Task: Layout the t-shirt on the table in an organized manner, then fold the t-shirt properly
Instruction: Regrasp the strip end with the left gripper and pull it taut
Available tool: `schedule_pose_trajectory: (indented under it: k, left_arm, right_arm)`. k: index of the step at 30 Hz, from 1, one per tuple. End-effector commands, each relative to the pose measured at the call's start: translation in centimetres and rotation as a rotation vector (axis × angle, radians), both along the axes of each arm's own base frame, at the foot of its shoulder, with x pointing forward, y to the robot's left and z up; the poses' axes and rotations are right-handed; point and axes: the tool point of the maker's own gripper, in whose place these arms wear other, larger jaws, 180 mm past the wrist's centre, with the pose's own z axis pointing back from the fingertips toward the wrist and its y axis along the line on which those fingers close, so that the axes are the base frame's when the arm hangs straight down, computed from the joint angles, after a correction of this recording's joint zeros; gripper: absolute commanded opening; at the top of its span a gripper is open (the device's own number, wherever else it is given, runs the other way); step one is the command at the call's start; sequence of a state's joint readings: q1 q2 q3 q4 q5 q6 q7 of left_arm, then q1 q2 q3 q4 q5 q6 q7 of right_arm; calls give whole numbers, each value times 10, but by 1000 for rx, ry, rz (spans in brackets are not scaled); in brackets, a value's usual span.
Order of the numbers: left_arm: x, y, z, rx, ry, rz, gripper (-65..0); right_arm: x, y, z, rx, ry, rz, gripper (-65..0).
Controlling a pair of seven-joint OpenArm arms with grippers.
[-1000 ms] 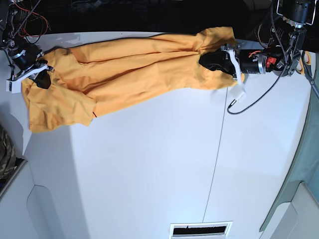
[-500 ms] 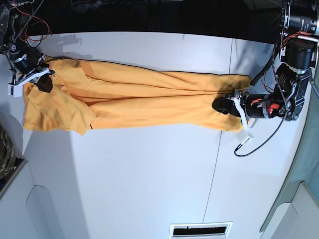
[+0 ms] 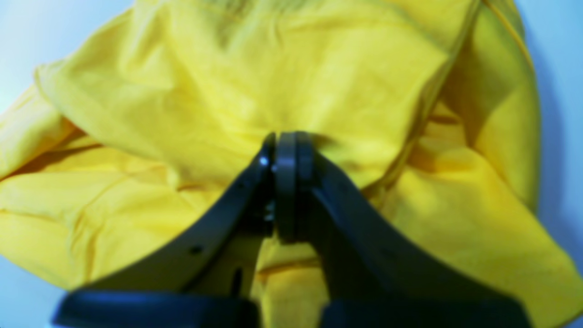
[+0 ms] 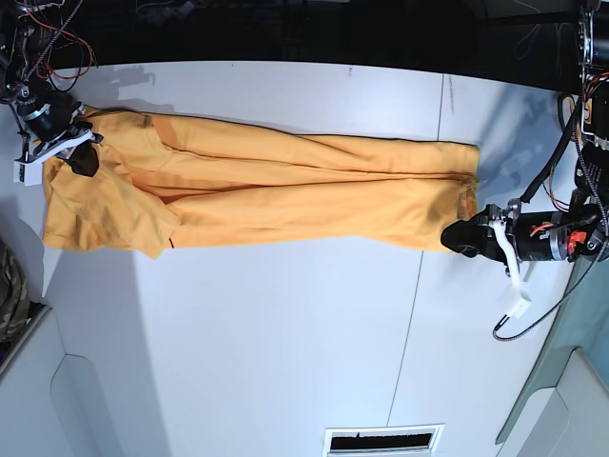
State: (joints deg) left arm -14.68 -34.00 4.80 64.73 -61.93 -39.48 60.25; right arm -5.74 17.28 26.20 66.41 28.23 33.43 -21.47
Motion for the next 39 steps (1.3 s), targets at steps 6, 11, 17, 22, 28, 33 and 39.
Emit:
schedule_pose_trajectory:
  k: [6,11,17,22,28,33,39]
  left_arm:
    - [1,33,-13,39,-6,100,-220]
    - [-6,51,-27,63,32,151,-220]
    - [-18,52,-47,97,91,152,-198]
    - [-24,42,-59,97,118,139,-198]
    - [-45,13,-79,53,181,110,-198]
    - [-54,0,-87,28,201,102,-225]
    - [-55,8,-87,56,202,99,-650]
  right_arm:
    - [5,-10,7,-27,-14,-2,-650]
    - [3,-9,6,-27,-8,-1,-650]
    - [2,-9,5,-26,-2,1,-650]
    - [2,-9,5,-23,-3,0,-650]
    - [2,-9,5,-24,-2,0,-650]
    - [2,-9,5,-23,0,1,-650]
    - [2,-9,5,-23,0,1,-650]
